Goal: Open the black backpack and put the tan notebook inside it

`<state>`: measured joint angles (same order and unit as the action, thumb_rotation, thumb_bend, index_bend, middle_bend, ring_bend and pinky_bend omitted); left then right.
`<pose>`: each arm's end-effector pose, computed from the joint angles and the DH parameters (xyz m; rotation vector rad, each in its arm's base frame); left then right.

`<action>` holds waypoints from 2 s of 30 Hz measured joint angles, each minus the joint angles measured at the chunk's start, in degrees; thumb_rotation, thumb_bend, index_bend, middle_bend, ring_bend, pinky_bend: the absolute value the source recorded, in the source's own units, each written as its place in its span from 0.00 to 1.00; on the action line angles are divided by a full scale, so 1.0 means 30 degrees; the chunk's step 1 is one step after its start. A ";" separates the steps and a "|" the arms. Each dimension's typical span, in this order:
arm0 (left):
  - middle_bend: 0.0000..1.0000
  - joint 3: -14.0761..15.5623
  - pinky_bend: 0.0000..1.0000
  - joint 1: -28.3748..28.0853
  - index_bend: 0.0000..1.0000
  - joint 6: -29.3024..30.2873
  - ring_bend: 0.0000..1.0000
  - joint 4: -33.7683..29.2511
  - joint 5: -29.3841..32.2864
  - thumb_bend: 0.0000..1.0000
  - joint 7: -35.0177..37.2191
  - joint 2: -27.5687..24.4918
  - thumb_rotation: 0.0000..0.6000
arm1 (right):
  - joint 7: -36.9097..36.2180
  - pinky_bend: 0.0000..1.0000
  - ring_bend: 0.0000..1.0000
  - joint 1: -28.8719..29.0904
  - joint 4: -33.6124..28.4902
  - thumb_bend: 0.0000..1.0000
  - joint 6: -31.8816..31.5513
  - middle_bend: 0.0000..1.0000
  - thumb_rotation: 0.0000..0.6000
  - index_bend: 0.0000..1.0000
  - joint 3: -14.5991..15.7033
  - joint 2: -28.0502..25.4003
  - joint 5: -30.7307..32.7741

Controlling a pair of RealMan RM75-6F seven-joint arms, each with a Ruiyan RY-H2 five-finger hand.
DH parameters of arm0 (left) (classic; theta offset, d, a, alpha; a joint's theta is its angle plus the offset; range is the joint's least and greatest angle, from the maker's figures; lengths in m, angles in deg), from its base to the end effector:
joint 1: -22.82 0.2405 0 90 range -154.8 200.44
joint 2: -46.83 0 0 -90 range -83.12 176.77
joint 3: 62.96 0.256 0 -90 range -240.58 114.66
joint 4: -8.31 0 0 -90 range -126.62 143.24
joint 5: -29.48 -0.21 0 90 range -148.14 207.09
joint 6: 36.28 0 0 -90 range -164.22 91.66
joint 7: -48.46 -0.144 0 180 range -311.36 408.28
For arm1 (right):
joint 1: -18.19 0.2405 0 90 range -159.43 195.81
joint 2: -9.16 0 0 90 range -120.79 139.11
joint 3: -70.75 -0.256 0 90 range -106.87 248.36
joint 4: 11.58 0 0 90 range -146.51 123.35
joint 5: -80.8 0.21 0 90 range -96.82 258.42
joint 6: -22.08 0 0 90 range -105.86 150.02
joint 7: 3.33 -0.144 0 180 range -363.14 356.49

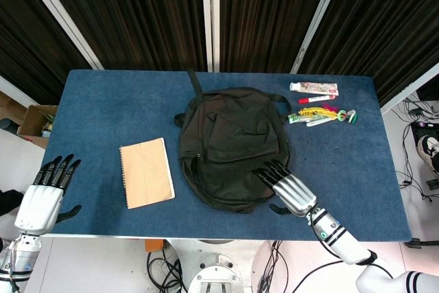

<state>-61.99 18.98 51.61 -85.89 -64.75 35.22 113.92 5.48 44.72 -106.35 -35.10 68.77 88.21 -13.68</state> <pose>-0.2857 0.1594 0.1306 -1.5478 -0.7436 -0.8556 -0.1852 -0.2383 0.0060 2.1121 -0.9061 1.0016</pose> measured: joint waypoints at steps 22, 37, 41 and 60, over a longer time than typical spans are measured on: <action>0.02 0.0105 0.14 0.0323 0.09 0.0545 0.00 0.0411 -0.0077 0.00 0.0477 -0.0018 1.00 | 0.0766 0.00 0.02 0.1093 0.0397 0.47 -0.0143 0.28 1.00 0.31 -0.0020 0.0985 0.0708; 0.02 0.0084 0.14 0.0044 0.09 0.0038 0.00 0.0357 -0.0107 0.00 0.0524 -0.0275 1.00 | 0.2341 0.09 0.28 0.2662 -0.0273 0.49 0.1390 0.51 1.00 0.67 -0.1495 0.2039 0.3688; 0.02 0.0063 0.14 -0.0347 0.10 -0.0503 0.00 0.0414 -0.0219 0.00 0.0613 -0.0397 1.00 | 0.2486 0.13 0.32 0.3118 -0.0124 0.51 0.1598 0.54 1.00 0.74 -0.2404 0.2828 0.5281; 0.06 -0.0058 0.14 -0.3644 0.15 -0.4662 0.03 0.5425 -0.0870 0.00 0.1331 0.2655 1.00 | 0.1122 0.14 0.33 0.3802 -0.1512 0.55 -0.3250 0.56 1.00 0.79 -0.8711 0.6337 1.6529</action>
<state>-62.17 8.04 37.62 -69.62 -67.36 39.21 121.89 8.85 56.13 -110.89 -44.85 42.64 107.22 35.90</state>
